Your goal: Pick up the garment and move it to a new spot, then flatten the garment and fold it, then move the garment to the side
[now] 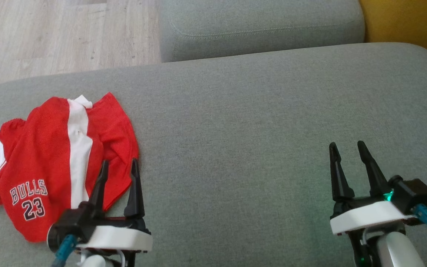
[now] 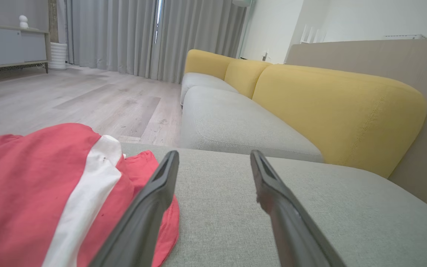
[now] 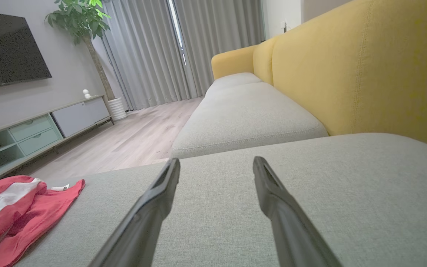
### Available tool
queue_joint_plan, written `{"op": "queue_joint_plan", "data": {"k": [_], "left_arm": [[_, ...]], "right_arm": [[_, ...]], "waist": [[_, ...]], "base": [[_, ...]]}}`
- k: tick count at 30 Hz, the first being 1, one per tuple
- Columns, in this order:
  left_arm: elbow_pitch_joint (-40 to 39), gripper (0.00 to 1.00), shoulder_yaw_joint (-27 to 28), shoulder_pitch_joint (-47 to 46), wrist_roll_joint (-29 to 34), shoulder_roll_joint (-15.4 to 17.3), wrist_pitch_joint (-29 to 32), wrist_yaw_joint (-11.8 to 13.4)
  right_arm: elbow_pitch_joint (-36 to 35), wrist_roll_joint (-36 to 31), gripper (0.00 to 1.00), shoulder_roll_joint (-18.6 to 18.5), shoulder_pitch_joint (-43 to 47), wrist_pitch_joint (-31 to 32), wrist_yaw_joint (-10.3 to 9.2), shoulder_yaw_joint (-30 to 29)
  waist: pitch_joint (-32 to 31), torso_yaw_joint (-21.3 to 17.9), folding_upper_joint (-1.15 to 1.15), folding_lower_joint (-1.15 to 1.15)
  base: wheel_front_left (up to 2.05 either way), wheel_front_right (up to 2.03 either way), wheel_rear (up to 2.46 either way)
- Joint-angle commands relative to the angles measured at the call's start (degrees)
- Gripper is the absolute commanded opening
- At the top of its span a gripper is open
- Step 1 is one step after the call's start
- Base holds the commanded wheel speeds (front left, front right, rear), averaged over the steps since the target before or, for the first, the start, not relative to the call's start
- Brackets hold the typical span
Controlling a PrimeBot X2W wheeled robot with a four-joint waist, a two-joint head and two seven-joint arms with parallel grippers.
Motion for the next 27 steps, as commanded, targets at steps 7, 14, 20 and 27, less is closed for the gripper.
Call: {"op": "queue_joint_plan", "data": {"k": [7, 14, 20, 27], "left_arm": [[-1.75, 1.0, -1.8, -2.77, 7.0, 2.15, -2.18, 1.82], [-2.22, 1.0, -3.85, -3.16, 11.51, 3.09, -3.19, 3.4], [-3.65, 1.0, -4.52, -3.2, 13.56, 2.91, -4.2, 4.35], [-4.98, 1.0, -1.24, -1.62, 13.46, 0.83, -5.37, 2.8]], "right_arm": [[-3.76, -7.66, 1.0, -0.47, -3.52, -2.14, -0.04, 2.3], [-4.5, -12.68, 1.0, -0.49, -3.64, -3.15, -0.04, 3.31], [-5.31, -14.41, 1.0, -0.51, -3.59, -4.17, -0.04, 4.02], [-4.75, -9.07, 1.0, -0.53, -2.75, -5.34, -0.04, 3.51]], "waist": [[0.13, -0.1, 0.0, 0.0], [0.24, -0.17, 0.0, 0.0], [0.34, -0.13, 0.0, 0.0], [0.35, -0.03, 0.0, 0.0]], "base": [[0.0, 0.0, 0.0], [0.0, 0.0, 0.0], [0.0, 0.0, 0.0], [0.0, 0.0, 0.0]]}}
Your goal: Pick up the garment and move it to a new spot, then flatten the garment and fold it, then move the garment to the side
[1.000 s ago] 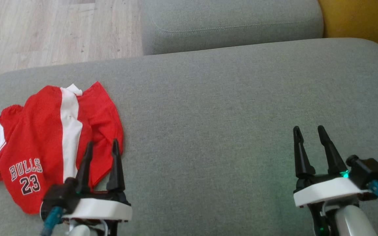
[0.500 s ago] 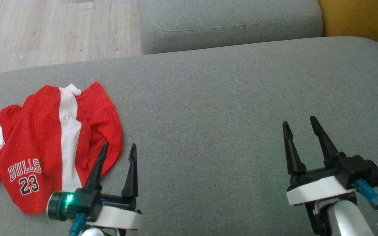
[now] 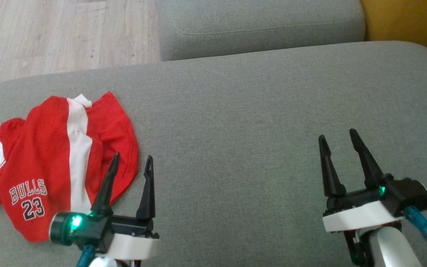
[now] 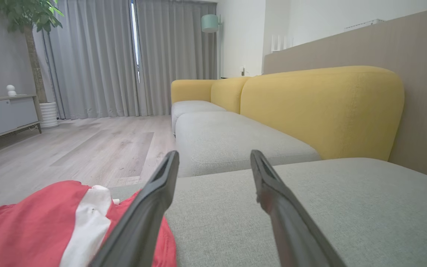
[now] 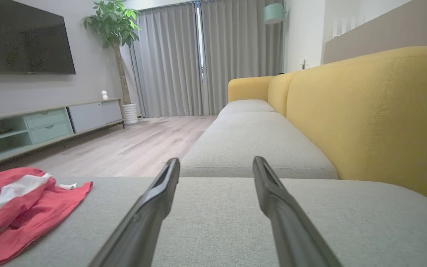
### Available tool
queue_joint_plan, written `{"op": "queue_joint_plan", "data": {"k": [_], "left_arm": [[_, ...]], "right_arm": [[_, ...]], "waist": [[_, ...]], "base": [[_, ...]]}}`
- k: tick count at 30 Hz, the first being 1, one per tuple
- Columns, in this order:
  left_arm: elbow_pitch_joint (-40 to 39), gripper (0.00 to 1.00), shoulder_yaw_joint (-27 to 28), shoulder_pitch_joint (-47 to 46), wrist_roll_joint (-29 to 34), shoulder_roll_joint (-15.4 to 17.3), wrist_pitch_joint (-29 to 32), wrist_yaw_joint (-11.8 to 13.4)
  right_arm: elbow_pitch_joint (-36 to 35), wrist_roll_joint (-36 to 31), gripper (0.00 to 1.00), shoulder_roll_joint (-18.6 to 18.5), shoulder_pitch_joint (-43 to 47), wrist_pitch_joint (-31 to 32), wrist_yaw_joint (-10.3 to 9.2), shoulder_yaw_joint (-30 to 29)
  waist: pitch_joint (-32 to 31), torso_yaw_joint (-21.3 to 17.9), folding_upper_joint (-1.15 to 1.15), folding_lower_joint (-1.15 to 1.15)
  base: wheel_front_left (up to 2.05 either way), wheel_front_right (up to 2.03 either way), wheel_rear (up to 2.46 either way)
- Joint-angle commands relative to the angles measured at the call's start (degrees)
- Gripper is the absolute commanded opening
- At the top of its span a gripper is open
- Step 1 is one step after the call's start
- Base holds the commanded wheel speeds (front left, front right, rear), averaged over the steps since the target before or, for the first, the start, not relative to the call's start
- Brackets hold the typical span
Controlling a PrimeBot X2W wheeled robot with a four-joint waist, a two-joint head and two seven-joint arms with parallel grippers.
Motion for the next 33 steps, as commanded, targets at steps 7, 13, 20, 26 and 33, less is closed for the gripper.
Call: {"op": "queue_joint_plan", "data": {"k": [7, 13, 20, 26, 33], "left_arm": [[-0.85, 1.0, 5.18, -0.17, 0.49, -1.93, -0.97, -2.9], [2.58, 1.0, 6.51, 0.06, -0.4, -2.72, -0.97, -4.4], [2.94, 1.0, 7.57, -0.06, -0.89, -3.04, -0.97, -5.05], [2.78, 1.0, 7.38, -0.31, -1.39, -3.08, -0.97, -4.88], [2.83, 1.0, 7.99, -0.28, -1.43, -3.08, -0.97, -4.07]], "right_arm": [[1.58, 5.79, 1.0, -0.45, -1.41, -0.99, -0.04, 1.55], [4.54, 8.83, 1.0, -0.45, -1.58, -0.99, -0.04, 2.04], [5.67, 8.86, 1.0, -0.45, -2.03, -0.99, -0.04, 2.11], [5.74, 9.11, 1.0, -0.45, -2.18, -0.99, -0.04, 2.07], [6.01, 9.2, 1.0, -0.45, -2.02, -0.99, -0.04, 3.06]], "waist": [[-0.1, 0.22, 0.0, 0.0], [-0.43, 0.11, 0.0, 0.0], [-0.5, 0.06, 0.0, 0.0], [-0.57, 0.29, 0.0, 0.0], [-1.03, 1.96, 0.0, 0.0]], "base": [[0.0, 0.0, 0.0], [0.0, 0.0, 0.0], [0.0, 0.0, 0.0], [0.0, 0.0, 0.0], [0.0, 0.0, 0.0]]}}
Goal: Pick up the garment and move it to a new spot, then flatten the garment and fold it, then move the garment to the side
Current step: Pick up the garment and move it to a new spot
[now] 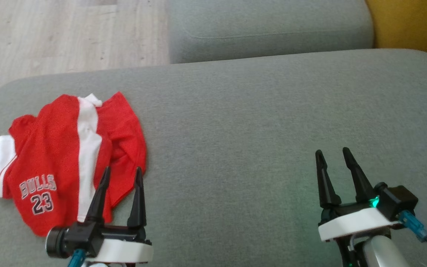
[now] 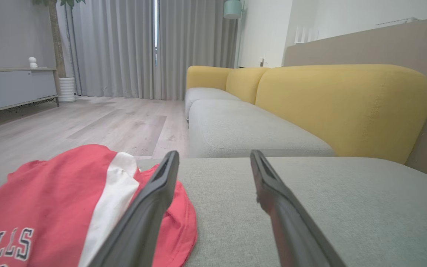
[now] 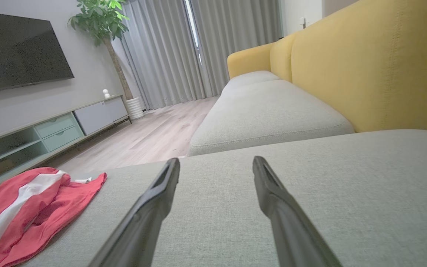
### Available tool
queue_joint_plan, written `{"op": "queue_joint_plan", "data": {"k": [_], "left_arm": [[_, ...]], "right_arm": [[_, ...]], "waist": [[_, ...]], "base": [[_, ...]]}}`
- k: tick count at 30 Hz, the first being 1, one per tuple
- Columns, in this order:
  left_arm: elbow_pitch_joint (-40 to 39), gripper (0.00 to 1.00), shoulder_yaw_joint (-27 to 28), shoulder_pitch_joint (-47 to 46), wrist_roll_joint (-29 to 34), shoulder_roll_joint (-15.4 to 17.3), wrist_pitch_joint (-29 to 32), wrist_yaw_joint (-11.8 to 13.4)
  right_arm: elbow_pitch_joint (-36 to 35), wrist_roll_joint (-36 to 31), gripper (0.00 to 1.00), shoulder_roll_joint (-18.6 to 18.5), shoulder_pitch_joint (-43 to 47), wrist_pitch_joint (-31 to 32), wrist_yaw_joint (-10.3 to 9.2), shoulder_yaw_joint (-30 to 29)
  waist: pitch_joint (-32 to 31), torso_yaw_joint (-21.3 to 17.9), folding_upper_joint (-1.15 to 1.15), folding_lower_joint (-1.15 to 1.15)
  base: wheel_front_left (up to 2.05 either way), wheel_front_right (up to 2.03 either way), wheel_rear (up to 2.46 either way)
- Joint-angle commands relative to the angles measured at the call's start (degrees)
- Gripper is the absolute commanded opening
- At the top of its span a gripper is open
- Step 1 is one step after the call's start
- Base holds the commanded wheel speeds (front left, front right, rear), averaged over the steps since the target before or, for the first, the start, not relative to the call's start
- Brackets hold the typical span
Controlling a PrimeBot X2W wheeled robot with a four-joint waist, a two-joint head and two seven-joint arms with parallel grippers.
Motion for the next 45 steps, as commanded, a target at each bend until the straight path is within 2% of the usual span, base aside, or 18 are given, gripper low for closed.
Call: {"op": "queue_joint_plan", "data": {"k": [1, 9, 28, 33, 39, 42, 45], "left_arm": [[-1.68, 1.0, 2.42, -1.98, -0.27, -0.12, -0.37, 0.58], [-1.52, 1.0, 3.35, -1.15, -0.14, -0.12, -0.37, 1.32], [-1.76, 1.0, 5.3, 0.72, 1.07, -0.12, -0.37, 1.17], [-2.19, 1.0, 6.17, 1.26, 1.41, -0.12, -0.37, 1.1], [-3.02, 1.0, 7.37, 0.63, 3.61, -0.12, -0.37, 0.82], [-2.17, 1.0, 7.58, -1.99, 4.09, 0.66, -0.37, -0.85], [0.28, 1.0, 8.12, -8.47, 4.32, 3.2, -0.37, -2.75]], "right_arm": [[-1.72, 0.23, 1.0, -0.39, -2.05, -0.63, -0.04, 1.68], [-1.71, 0.87, 1.0, -0.39, -1.22, -0.63, -0.04, 3.21], [-2.07, 2.8, 1.0, -0.39, 0.83, -0.63, -0.04, 7.95], [-2.05, 3.04, 1.0, -0.39, 0.95, -0.63, -0.04, 8.41], [-2.0, 2.94, 1.0, -0.39, 0.58, -0.63, -0.04, 8.13], [-2.32, 2.27, 1.0, -0.39, -0.11, -0.63, -0.04, 7.21], [-2.35, 1.24, 1.0, -0.39, -0.94, -0.63, -0.04, 6.44]], "waist": [[-0.22, 0.65, 0.0, 0.0], [-1.27, 5.3, 0.0, 0.0], [-3.23, 14.68, 0.0, 0.0], [-3.41, 15.43, 0.0, 0.0], [-2.3, 14.5, 0.0, 0.0], [-0.46, 14.14, 0.0, 0.0], [1.52, 13.79, 0.0, 0.0]], "base": [[0.0, 0.0, 0.0], [0.0, 0.0, 0.0], [0.0, 0.0, 0.0], [0.0, 0.0, 0.0], [0.0, 0.0, 0.0], [0.0, 0.0, 0.0], [0.0, 0.0, 0.0]]}}
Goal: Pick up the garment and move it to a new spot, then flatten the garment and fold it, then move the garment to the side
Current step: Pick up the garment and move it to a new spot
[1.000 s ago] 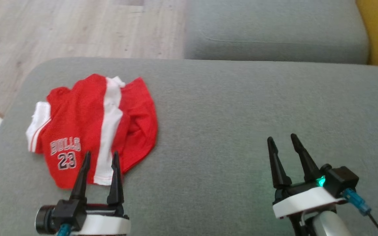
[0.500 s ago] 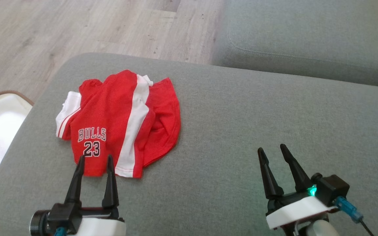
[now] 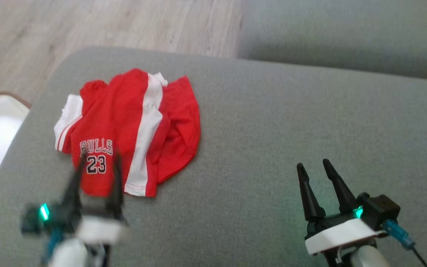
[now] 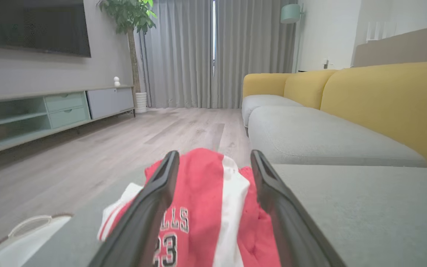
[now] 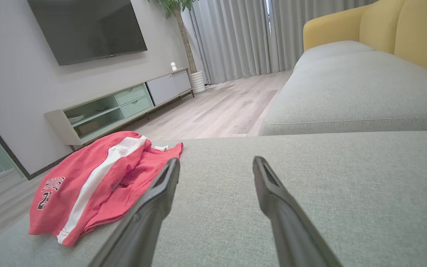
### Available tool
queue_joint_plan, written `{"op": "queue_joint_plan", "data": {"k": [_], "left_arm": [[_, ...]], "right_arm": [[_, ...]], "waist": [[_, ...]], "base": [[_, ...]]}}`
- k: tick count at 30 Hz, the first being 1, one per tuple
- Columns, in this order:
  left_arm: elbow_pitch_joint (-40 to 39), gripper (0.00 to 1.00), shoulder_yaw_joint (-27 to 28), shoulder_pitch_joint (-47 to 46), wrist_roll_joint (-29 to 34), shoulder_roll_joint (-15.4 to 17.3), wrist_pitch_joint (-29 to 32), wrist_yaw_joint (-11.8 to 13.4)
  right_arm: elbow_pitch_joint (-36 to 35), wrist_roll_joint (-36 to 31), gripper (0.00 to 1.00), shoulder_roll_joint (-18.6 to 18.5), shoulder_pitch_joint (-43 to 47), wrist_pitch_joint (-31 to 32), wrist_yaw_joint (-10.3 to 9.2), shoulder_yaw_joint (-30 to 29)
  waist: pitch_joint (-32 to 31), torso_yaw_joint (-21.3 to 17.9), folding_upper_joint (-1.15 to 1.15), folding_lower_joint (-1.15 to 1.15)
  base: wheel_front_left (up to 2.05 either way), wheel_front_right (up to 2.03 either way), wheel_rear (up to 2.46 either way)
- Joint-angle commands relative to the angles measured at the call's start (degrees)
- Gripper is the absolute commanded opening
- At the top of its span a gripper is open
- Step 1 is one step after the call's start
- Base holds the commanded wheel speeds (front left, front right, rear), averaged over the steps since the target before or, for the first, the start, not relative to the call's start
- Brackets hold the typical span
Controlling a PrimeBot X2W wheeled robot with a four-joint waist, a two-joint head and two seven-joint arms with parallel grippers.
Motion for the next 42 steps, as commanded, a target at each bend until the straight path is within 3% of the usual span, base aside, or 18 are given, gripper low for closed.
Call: {"op": "queue_joint_plan", "data": {"k": [1, 4, 10, 17, 22, 28, 29, 30, 42], "left_arm": [[-1.28, 1.0, 2.68, -6.14, 0.86, 1.94, -0.35, -0.23], [3.75, 1.0, 2.23, -15.09, 0.81, 5.92, 2.42, -1.87], [14.97, 1.0, -1.48, -32.98, -2.59, 12.73, 14.13, -3.38], [24.67, 1.0, -15.04, -45.74, -13.38, 20.01, 28.5, -3.47], [28.65, 1.0, -21.08, -49.6, -20.57, 23.13, 34.32, -3.48], [32.96, 1.0, -24.89, -51.36, -24.91, 23.97, 34.4, -3.49], [33.26, 0.55, -25.57, -51.47, -25.56, 23.95, 34.15, -3.49], [33.35, 0.0, -26.18, -51.64, -26.13, 24.04, 33.46, -3.49], [34.29, 0.0, -25.8, -56.03, -26.9, 26.49, 17.85, -3.48]], "right_arm": [[-2.01, -0.54, 1.0, -0.36, -3.27, -0.63, -0.04, 1.04], [-2.15, -1.45, 1.0, -0.36, -4.32, -0.63, -0.04, 0.21], [-2.94, -2.91, 1.0, -0.36, -7.02, -0.63, -0.04, -1.61], [-4.27, -3.84, 1.0, -0.36, -9.61, -0.63, -0.04, -3.23], [-4.71, -4.02, 1.0, -0.36, -10.47, -0.63, -0.04, -3.79], [-4.96, -4.11, 1.0, -0.36, -10.91, -0.63, -0.04, -3.97], [-4.97, -4.1, 1.0, -0.36, -10.9, -0.63, -0.04, -4.0], [-4.96, -4.08, 1.0, -0.36, -10.86, -0.63, -0.04, -4.03], [-3.65, -3.11, 1.0, -0.36, -9.87, -0.63, -0.04, -2.98]], "waist": [[1.44, -0.5, 0.0, 0.0], [3.73, -1.33, 0.0, 0.0], [9.43, -3.68, 0.0, 0.0], [15.39, -6.84, 0.0, 0.0], [17.52, -8.34, 0.0, 0.0], [18.31, -9.22, 0.0, 0.0], [18.27, -9.25, 0.0, 0.0], [18.2, -9.26, 0.0, 0.0], [13.67, -8.39, 0.0, 0.0]], "base": [[0.0, 0.0, 0.0], [0.0, 0.0, 0.0], [0.0, 0.0, 0.0], [0.0, 0.0, 0.0], [0.0, 0.0, 0.0], [0.0, 0.0, 0.0], [0.0, 0.0, 0.0], [0.0, 0.0, 0.0], [0.0, 0.0, 0.0]]}}
